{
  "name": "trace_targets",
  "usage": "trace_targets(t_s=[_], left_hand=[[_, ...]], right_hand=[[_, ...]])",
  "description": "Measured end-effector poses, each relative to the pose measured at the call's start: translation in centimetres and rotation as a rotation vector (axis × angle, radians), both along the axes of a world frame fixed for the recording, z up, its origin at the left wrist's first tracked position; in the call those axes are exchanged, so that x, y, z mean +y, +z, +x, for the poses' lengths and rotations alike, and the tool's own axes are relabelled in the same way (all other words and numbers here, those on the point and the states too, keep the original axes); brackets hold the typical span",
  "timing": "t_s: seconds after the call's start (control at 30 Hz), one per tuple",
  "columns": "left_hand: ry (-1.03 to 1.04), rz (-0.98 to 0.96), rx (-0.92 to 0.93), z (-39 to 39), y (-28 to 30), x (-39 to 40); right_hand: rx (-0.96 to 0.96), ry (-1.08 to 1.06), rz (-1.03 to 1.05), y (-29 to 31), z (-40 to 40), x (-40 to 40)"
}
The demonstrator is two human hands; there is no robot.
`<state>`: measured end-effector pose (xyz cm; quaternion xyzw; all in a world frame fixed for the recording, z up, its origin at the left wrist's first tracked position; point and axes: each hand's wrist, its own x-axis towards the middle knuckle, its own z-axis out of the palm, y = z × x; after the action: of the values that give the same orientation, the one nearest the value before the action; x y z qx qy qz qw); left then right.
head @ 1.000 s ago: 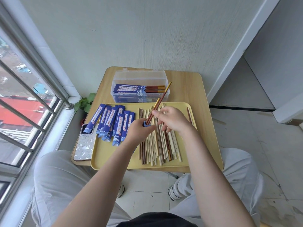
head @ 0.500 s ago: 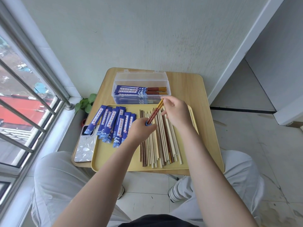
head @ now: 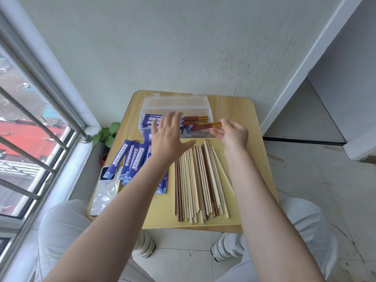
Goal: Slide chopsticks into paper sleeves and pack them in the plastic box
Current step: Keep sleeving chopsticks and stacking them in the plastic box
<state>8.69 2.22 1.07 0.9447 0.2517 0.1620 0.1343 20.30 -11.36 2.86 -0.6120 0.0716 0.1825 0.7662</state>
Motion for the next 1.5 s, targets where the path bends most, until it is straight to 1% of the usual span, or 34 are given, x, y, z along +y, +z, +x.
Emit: trace_targets(t_s=[0.07,0.13,0.2,0.4,0.53,0.63,0.77,0.93,1.0,1.07,1.13,1.23,1.3,1.33,1.4,1.43,1.5], left_hand=[[0.034,-0.014,-0.028,0.6,0.1,1.4],[0.062,-0.029,0.015,0.9,-0.3,2.5],[0.071,-0.062,0.090,1.3,-0.8,3.4],[0.064,-0.111,0.250,2.0,-2.0,5.6],[0.065,-0.120,0.340,2.8,-2.6,7.2],[0.074,-0.095,0.384,3.3,-3.1,7.7],[0.177,0.059,0.401,3.5,-3.2,7.0],[0.166,0.084,0.458,3.5,-3.9,6.5],[0.155,0.077,0.467,3.6,-4.0,6.8],[0.151,0.073,0.461,3.7,-4.1,7.0],[0.131,0.051,0.448,3.8,-4.3,7.0],[0.098,-0.003,0.452,4.0,-4.6,7.4],[0.064,-0.025,0.453,4.0,-4.6,8.0],[0.047,-0.045,0.450,3.9,-4.6,8.3],[0.026,-0.083,0.407,3.7,-4.1,8.3],[0.025,-0.094,0.354,3.5,-3.9,8.0],[0.057,-0.088,0.180,2.6,-3.3,6.9]], right_hand=[[0.056,-0.098,0.053,-0.2,1.4,0.7],[0.072,-0.148,0.071,-0.5,2.6,1.5],[0.068,-0.155,0.058,-1.0,3.6,2.8],[0.077,-0.071,-0.060,-2.2,5.3,6.6],[0.050,0.044,-0.221,-2.8,6.3,8.1],[-0.079,0.148,-0.412,-2.7,6.7,7.9],[-0.295,0.194,-0.648,-2.4,6.6,7.0],[-0.722,0.248,-0.956,-2.9,5.9,7.1],[-0.894,0.374,-1.026,-3.3,5.5,7.3],[-1.040,0.548,-1.100,-4.0,5.1,7.7],[-1.075,0.676,-1.146,-4.7,4.6,8.2],[-0.993,0.816,-1.210,-5.3,4.1,8.6],[-0.965,0.864,-1.242,-5.3,4.0,8.5],[-0.977,0.854,-1.234,-5.2,4.0,8.5],[-1.037,0.768,-1.180,-5.0,3.9,8.4],[-1.080,0.699,-1.141,-4.9,3.6,8.3],[-1.149,0.554,-1.047,-4.7,2.4,8.2]])
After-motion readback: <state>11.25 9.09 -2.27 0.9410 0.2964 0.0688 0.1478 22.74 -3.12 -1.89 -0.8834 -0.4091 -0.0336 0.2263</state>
